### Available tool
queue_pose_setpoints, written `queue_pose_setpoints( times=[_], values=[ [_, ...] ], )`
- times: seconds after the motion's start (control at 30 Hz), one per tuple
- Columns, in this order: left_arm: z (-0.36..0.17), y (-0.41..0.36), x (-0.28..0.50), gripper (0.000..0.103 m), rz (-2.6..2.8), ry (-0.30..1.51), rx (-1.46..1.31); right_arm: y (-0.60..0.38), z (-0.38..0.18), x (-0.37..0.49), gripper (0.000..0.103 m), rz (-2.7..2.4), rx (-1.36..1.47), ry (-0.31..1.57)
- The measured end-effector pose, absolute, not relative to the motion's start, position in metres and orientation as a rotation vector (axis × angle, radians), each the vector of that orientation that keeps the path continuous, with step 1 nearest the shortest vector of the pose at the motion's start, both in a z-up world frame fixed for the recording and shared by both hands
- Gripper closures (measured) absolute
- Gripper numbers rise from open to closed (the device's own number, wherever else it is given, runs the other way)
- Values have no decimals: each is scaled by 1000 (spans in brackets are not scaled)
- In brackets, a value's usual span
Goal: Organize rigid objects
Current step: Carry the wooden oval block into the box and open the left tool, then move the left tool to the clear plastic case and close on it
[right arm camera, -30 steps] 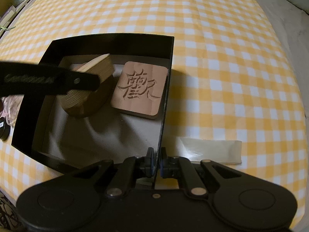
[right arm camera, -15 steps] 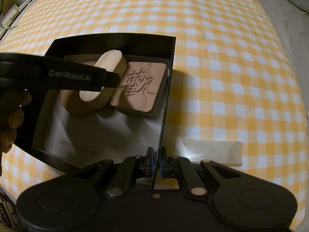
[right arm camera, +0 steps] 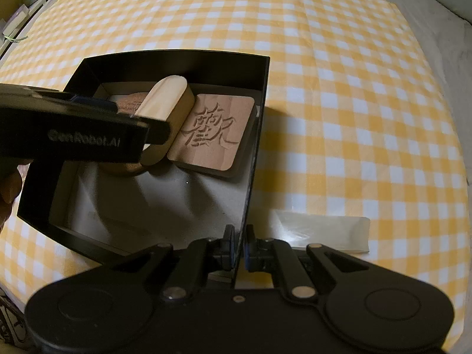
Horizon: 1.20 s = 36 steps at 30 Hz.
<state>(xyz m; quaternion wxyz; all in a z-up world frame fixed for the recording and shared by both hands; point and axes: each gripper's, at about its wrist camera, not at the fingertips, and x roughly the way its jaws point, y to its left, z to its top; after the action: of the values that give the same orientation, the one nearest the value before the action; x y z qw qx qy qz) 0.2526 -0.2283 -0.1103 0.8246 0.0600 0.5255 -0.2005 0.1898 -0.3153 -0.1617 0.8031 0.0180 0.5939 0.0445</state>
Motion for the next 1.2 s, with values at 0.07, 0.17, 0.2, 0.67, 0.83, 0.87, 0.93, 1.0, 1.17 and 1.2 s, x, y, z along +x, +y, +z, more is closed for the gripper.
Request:
queue_pose_setpoints(
  times=[0.07,0.17,0.2,0.67,0.83,0.87,0.93,1.0,1.17,1.2],
  values=[
    [-112,-227,253,37,-415,1124,139,-315,-161,190,97,95,36,1273],
    [-111,-226,253,60,-411,1129,138,-313,-161,190,97,95,35,1273],
    [-112,-225,254,60,-410,1144,131,-313,-161,190,97,95,35,1273],
    [-111,-222,245,53,-467,1179,-24,-313,-161,190,97,96,35,1273],
    [-108,-232,245,35,-487,1162,-32,-313,-161,190,97,96,35,1273],
    [-106,-234,245,33,-497,1160,-31,-313,-161,190,97,96,35,1273],
    [-102,-234,242,25,-514,1151,-27,-313,-161,190,96,96,35,1273],
    [-96,-233,239,22,-527,1134,-19,-313,-162,190,96,95,34,1273],
    [-79,-221,231,12,-546,1088,-10,-314,-160,190,97,96,35,1271],
    [-75,-217,230,9,-549,1077,-9,-314,-160,190,97,96,33,1271]
  ],
)
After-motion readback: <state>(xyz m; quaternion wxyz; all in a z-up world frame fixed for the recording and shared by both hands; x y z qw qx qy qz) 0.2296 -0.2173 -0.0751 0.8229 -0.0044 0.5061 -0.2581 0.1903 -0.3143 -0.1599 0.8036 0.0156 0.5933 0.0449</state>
